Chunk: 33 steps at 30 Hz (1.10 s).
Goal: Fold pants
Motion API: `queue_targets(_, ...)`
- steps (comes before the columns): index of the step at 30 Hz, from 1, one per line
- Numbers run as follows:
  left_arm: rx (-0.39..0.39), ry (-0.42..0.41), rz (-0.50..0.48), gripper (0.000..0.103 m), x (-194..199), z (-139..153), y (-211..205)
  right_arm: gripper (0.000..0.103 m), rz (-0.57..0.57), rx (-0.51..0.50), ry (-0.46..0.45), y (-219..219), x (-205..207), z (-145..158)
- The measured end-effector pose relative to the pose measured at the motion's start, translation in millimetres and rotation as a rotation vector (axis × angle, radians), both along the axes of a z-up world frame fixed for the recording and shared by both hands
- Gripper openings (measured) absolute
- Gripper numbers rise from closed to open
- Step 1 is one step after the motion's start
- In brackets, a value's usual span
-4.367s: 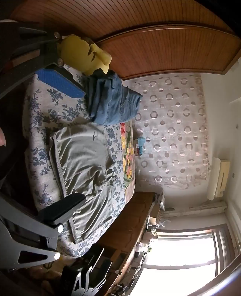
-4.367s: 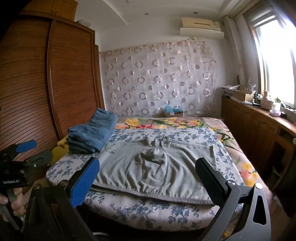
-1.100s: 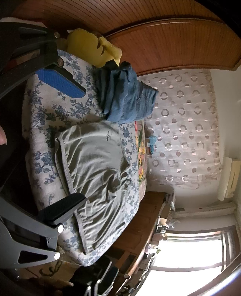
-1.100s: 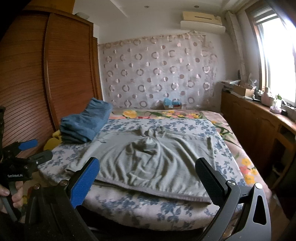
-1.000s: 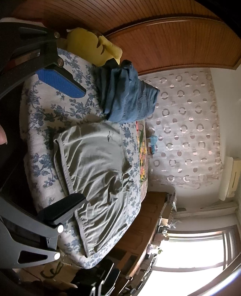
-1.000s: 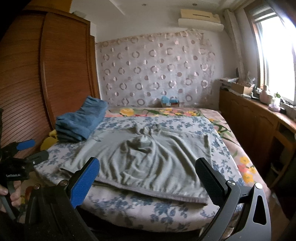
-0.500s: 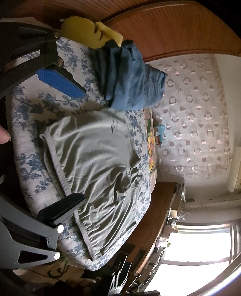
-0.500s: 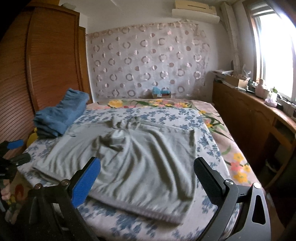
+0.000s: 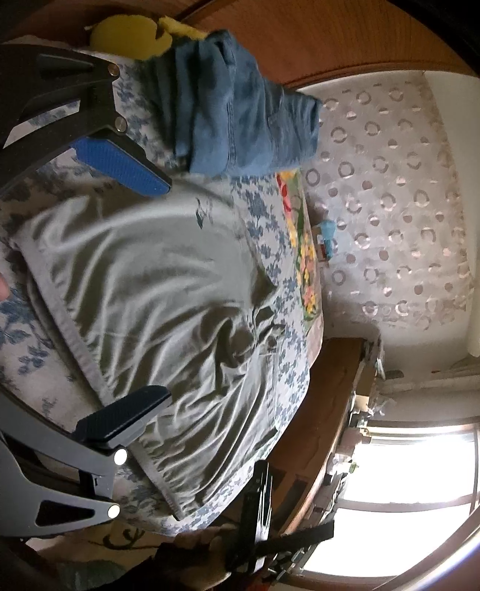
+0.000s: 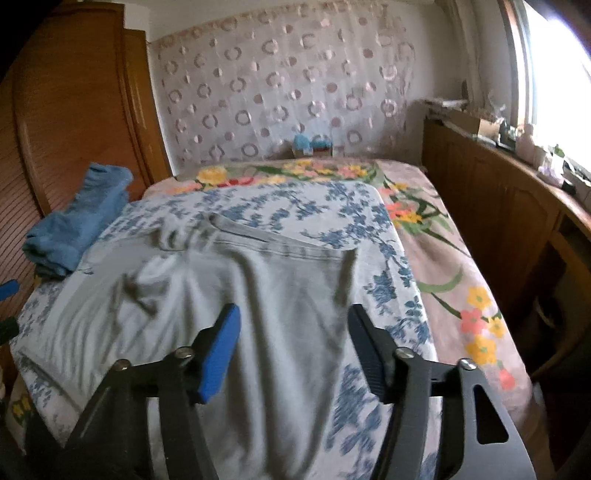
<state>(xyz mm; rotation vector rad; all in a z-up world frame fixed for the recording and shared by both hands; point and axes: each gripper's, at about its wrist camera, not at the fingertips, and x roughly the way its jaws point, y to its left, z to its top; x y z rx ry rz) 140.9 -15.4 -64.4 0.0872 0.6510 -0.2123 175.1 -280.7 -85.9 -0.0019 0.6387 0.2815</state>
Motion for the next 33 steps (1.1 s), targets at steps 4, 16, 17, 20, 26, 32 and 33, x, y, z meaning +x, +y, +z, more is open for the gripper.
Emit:
queue_targets(4, -0.006, 0.018, -0.027, 0.103, 14, 1, -7, 0.046, 0.000, -0.006, 0.060, -5, 24, 6)
queue_targets(16, -0.007, 0.048, -0.034, 0.103, 58, 2, -14, 0.031, 0.011, -0.083, 0.159, 1, 82, 19)
queue_targets(17, -0.006, 0.048, -0.034, 0.103, 59, 3, -14, 0.028, 0.018, -0.087, 0.170, 2, 83, 20)
queue_targets(20, -0.010, 0.053, -0.034, 0.103, 63, 2, -14, 0.011, 0.024, -0.097, 0.182, 3, 80, 29)
queue_targets(26, -0.006, 0.064, -0.033, 0.103, 66, -1, -14, 0.004, -0.007, -0.138, 0.162, -2, 70, 43)
queue_targets(32, -0.013, 0.072, -0.024, 0.103, 66, -2, -9, 0.004, -0.024, -0.130, 0.154, -4, 68, 45)
queue_targets(33, -0.014, 0.073, -0.023, 0.103, 65, -2, -8, 0.004, -0.022, -0.126, 0.147, -3, 72, 43)
